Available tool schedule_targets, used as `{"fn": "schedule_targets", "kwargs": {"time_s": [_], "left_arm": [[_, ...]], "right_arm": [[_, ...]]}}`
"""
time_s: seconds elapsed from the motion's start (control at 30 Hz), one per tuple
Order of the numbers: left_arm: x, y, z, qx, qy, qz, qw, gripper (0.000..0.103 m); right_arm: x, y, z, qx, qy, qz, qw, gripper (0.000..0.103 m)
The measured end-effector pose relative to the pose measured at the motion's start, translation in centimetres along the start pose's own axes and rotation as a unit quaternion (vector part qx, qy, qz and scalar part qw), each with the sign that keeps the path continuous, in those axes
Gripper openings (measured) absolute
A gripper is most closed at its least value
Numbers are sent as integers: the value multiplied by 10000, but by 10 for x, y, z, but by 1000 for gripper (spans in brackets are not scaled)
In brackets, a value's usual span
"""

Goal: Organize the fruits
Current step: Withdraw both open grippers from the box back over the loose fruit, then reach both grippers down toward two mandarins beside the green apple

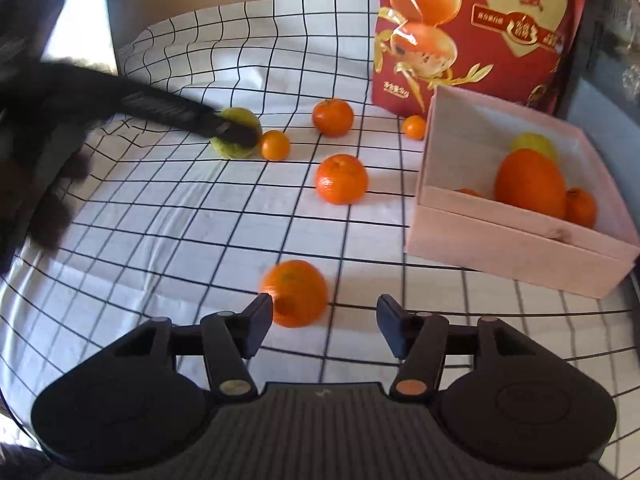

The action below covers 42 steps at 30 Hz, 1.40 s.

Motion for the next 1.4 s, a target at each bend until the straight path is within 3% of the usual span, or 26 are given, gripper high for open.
{"fn": "schedule_targets", "kwargs": {"time_s": [0.17,0.33,0.43,0.53,0.57,0.73,0.8,1.1,1.27,1.4], "left_arm": [[-12,12,40,562,270,1453,9874,48],[-11,15,70,1007,-13,1689,9805,49],[-8,19,78,1078,52,1723,9791,49],[-1,22,82,1116,58,1504,9823,42],[-1,24,81,1086,108,1485,9829,34],[0,17,69,885,128,1300,9875,29],[1,16,61,801,94,1184,9897,20],[-1,-8,10,421,-363,172,9983,20],[-2,-35,-13,360,-658,-583,9955,20],[1,-48,-16,382,-593,-973,9928,22]], "right_arm": [[-13,-6,-12,-73,-87,213,9997,58],[-27,-14,-21,-103,-177,470,9987,58],[-33,-18,-24,-99,-222,545,9982,58],[-37,-23,-25,-79,-266,607,9978,59],[-39,-25,-26,-72,-287,626,9976,59],[-44,-30,-25,-48,-344,718,9968,60],[-44,-30,-23,-34,-350,729,9967,60],[-35,-23,-14,-16,-252,607,9978,60],[-28,-22,-15,-52,-214,529,9984,60],[-25,-18,-17,-122,-200,428,9988,60]]}}
Point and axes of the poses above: each gripper's, at about its wrist camera, not at the fingertips, and z roughly the way its jaws point, x to its left, y to its top, the point moved 1 cm from there along z, roughly the way its jaws point, and after that the axes turned 6 degrees about y, right-handed, at the moved point
